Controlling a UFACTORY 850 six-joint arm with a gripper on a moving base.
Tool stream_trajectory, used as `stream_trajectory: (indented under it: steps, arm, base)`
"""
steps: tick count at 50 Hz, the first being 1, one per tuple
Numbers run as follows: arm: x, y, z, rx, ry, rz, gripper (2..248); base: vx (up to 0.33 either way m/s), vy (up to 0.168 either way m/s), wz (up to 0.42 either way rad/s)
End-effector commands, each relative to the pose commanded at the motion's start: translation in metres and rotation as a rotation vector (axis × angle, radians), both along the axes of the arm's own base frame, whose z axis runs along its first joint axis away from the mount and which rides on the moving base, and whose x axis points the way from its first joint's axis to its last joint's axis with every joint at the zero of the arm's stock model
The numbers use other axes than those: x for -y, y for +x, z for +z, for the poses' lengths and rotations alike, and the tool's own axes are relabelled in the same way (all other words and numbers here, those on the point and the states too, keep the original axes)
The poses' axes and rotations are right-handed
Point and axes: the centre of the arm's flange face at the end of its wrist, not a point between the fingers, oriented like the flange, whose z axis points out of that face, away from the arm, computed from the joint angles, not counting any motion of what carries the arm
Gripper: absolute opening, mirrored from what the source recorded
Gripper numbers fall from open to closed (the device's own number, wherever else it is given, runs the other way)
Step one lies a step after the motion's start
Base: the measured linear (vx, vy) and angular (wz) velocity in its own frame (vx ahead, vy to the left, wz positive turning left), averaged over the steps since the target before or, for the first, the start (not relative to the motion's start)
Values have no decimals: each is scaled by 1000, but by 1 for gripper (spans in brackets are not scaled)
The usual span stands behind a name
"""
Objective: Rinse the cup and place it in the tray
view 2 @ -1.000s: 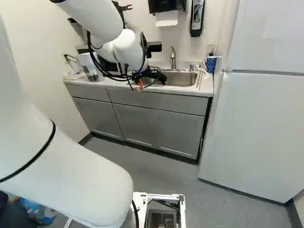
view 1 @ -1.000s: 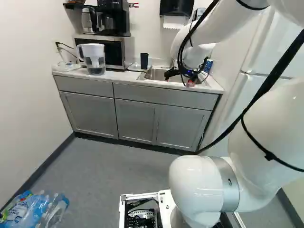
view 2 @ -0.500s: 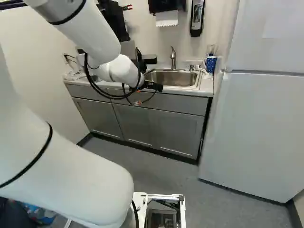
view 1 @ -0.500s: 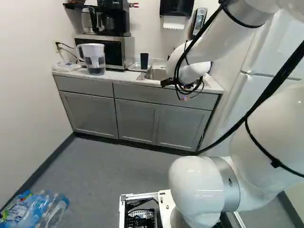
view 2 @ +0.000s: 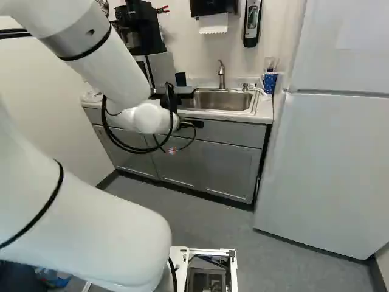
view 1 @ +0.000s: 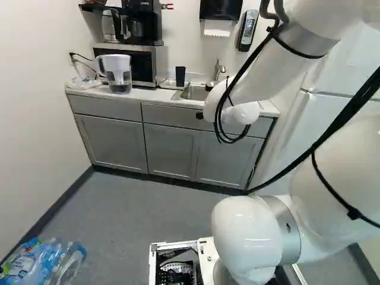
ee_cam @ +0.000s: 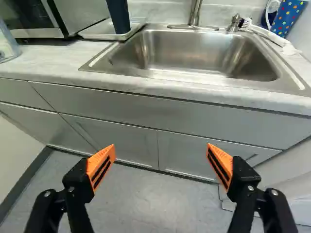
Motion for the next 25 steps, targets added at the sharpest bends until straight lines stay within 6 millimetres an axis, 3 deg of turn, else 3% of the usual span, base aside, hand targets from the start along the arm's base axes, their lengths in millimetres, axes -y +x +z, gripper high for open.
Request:
stream_trajectory:
  steps: [25]
  arm:
    - [-12, -39, -37, 86, -2, 31, 247]
  base:
    - [0, 0, 0]
